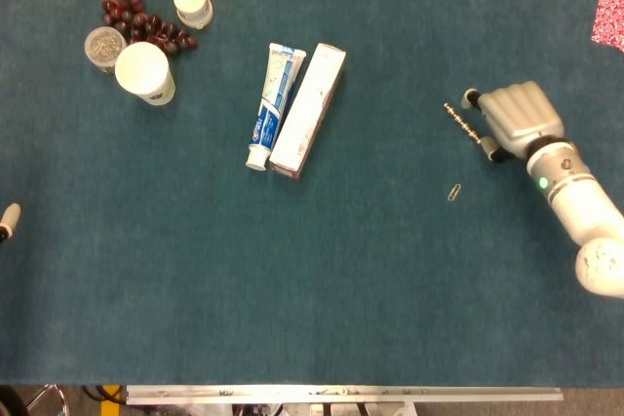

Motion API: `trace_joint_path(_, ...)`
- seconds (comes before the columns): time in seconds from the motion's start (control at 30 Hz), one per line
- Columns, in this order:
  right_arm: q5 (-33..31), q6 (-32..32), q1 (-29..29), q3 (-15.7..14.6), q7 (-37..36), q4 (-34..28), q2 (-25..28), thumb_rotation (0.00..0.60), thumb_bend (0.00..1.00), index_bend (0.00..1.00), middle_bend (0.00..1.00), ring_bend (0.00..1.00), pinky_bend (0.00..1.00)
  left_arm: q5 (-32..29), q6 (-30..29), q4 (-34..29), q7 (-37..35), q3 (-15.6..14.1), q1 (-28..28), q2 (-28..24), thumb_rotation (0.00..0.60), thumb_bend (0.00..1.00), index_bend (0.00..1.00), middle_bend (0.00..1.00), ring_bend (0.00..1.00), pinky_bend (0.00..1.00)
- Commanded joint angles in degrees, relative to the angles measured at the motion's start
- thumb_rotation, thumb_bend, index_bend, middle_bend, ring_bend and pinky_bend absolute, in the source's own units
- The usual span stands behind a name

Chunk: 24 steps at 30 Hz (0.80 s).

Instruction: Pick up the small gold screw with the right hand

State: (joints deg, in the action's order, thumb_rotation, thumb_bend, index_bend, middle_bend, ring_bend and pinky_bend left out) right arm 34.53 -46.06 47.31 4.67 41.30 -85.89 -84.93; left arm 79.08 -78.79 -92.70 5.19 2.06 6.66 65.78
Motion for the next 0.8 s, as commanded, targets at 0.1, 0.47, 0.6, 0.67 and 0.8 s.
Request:
trace_joint_path(0.1, -0.6, 0.3, 0.9, -0.7, -0.7, 0.4, -0.4, 0.6, 0.38, 0.26, 1.0, 1.0, 1.0, -0.2, 0.0, 0.3, -0.2, 0.1, -0.1, 0.1, 0.6, 0.26, 0.04, 0.12, 0.15, 0.09)
trace_joint_path(0.47, 0.2, 2.3, 2.5, -2.5, -2.8, -0.3, -0.8, 0.6, 0.38, 0.26, 1.0, 1.0, 1.0, 0.0, -0.3, 0.7, -0.8, -0.1, -0.4, 0.2, 0.6, 0.26, 0.04, 0.12, 0.15, 0.09)
trace_joint_path(0.6, 1.0, 2.2, 2.9, -3.5, -3.3, -1.3, -0.6, 0.6, 0.39, 0.27, 1.0, 1.0, 1.0, 0.1, -0.5, 0.7, -1.0, -0.1, -0.6, 0.1, 0.6, 0.26, 0.04, 0.12, 0.15, 0.09)
trace_joint_path(0.67, 1.7, 1.8, 2.8, -3.9, -3.6, -2.0, -0.4, 0.6, 0.38, 0.28, 1.0, 1.0, 1.0, 0.1, -0.7, 0.8, -1.0, -0.1, -0.7, 0.1, 0.6, 0.26, 0.04, 0.12, 0.15, 0.09)
trace_joint_path(0.8, 3.8, -1.0, 2.2, -3.7, -5.0, -2.4, -0.5, 0.6, 0.38, 0.3, 1.0, 1.0, 1.0, 0.1, -0.8, 0.8, -1.2, -0.1, -0.8, 0.0, 0.6, 0.26, 0.04, 0.12, 0.15, 0.09)
